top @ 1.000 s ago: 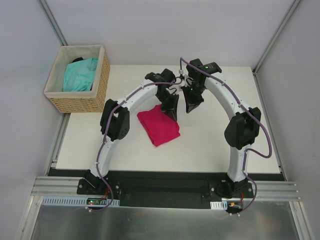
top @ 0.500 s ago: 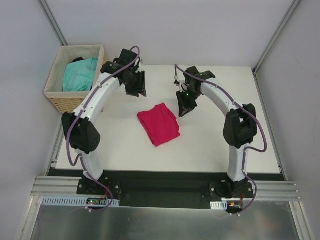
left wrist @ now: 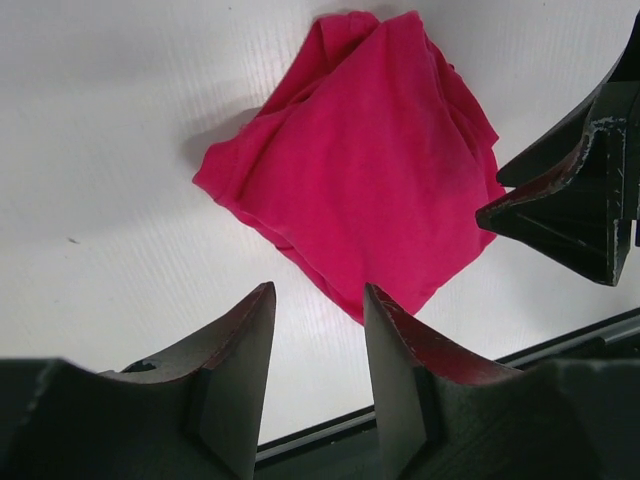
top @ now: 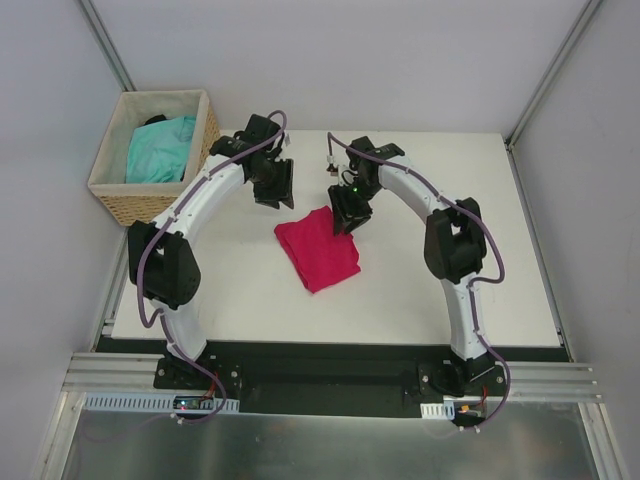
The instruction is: Fold and stack the t-shirts
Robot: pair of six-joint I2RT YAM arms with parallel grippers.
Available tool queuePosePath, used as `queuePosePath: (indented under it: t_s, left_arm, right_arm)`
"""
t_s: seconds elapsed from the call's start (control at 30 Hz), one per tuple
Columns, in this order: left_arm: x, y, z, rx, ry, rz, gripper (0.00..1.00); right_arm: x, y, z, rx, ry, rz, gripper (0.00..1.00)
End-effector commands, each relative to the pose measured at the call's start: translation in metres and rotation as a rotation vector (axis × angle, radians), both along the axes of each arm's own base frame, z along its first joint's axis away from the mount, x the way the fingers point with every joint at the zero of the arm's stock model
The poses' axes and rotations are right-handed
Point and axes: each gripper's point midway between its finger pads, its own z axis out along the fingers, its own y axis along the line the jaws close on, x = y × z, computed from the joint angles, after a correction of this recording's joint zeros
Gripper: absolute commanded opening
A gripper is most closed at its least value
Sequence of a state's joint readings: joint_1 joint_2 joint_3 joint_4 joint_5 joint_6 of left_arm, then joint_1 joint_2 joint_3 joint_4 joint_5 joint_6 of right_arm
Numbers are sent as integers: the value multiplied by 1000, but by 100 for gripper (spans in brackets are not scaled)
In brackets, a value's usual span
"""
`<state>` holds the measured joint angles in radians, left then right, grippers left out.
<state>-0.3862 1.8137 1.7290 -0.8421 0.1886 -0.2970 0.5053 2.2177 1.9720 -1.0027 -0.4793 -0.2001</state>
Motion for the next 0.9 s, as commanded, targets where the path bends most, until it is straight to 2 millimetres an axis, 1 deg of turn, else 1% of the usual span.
queuePosePath:
  t_s: [0.0, 0.03, 0.1, 0.13, 0.23, 0.33, 0.37, 0.43, 0.47, 0.5, 0.57, 0.6, 0.67, 0.73, 0.8, 0.87]
  left_arm:
    - [-4, -13, 3, -63, 11, -51, 39]
    - [-2, -14, 8, -68, -6, -53, 39]
    - [1, -15, 17, -76, -32, -57, 39]
    - [5, -15, 25, -77, -57, -59, 39]
    - [11, -18, 40, -91, -100, -76, 39]
    - [16, -20, 43, -94, -109, -83, 39]
    - [16, -20, 42, -90, -105, -83, 39]
    - [18, -21, 39, -88, -92, -85, 38]
    - [18, -21, 38, -87, -89, -88, 38]
    - [19, -21, 36, -84, -83, -92, 38]
    - [22, -21, 36, -79, -87, -92, 37]
    - [23, -22, 34, -79, -83, -95, 35]
    - [26, -23, 35, -90, -82, -99, 33]
    - [27, -24, 32, -93, -68, -100, 31]
    - [27, -24, 27, -93, -45, -99, 29]
    - [27, -25, 28, -98, -44, -98, 27]
  right_arm:
    - [-6, -1, 14, -2, 17, 21, 43]
    - [-5, -1, 12, -11, 21, 24, 43]
    - [-3, -9, 7, -57, 24, 17, 43]
    - [0, -11, 4, -82, 20, 5, 43]
    - [6, -20, -3, -148, 12, -16, 43]
    - [10, -11, -1, -110, 11, -8, 42]
    - [9, -5, 2, -78, 13, 5, 41]
    - [8, 6, 9, -2, 14, 29, 29]
    - [6, 9, 13, 27, 5, 48, 21]
    - [9, 14, 17, 61, -14, 56, 11]
    - [10, 18, 23, 94, -26, 56, 5]
    - [11, 20, 24, 105, -31, 58, 2]
    - [7, 28, 28, 154, -9, 75, 1]
    - [2, 34, 32, 178, -3, 98, 1]
    - [-4, 38, 31, 168, 0, 109, 1]
    - [-15, 41, 24, 144, 13, 142, 1]
